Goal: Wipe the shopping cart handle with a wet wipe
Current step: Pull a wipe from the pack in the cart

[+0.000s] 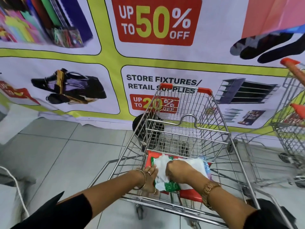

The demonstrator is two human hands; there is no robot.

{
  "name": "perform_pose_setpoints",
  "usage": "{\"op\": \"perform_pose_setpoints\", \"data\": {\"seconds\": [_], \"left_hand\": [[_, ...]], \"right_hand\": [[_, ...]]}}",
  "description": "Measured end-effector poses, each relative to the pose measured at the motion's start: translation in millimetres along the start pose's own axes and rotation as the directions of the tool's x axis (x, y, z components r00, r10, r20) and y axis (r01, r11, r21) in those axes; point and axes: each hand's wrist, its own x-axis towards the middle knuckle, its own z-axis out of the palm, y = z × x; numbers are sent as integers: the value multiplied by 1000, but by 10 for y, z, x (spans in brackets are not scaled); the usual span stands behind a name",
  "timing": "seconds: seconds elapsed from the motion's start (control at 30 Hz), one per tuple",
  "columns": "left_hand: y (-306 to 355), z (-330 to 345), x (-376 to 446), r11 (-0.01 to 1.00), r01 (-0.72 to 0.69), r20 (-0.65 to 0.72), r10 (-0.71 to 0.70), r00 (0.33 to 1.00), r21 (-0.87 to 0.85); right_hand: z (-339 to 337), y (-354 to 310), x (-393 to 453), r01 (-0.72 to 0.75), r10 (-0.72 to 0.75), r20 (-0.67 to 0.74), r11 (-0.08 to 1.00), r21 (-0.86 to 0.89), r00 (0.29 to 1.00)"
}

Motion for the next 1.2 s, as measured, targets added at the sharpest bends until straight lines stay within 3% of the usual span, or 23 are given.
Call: {"op": "perform_pose_setpoints", "data": {"seconds": [0.5,0.7,0.8,0.9,1.03,1.2], "left_hand": [[-88,42,167,997,9,-37,-12,999,-75],[-75,-39,81,977,25,-127,-52,991,-210],[-68,-101,9,939,-31,-258,-62,964,-342],[-37,-196,-118,817,-174,-464,-126,877,-550],[77,-307,-341,671,-363,-642,-221,734,-647],[247,-377,-728,561,-556,-789,-410,457,-613]], "right_hand": [[-154,186,-42,-21,51,-118,970,240,992],[-275,238,-130,62,16,-289,964,257,957],[-389,232,-227,75,45,-377,951,299,925],[-533,221,-331,135,57,-465,919,370,883],[-680,145,-476,185,89,-512,868,460,855],[-828,-110,-772,243,185,-627,810,533,757]]}}
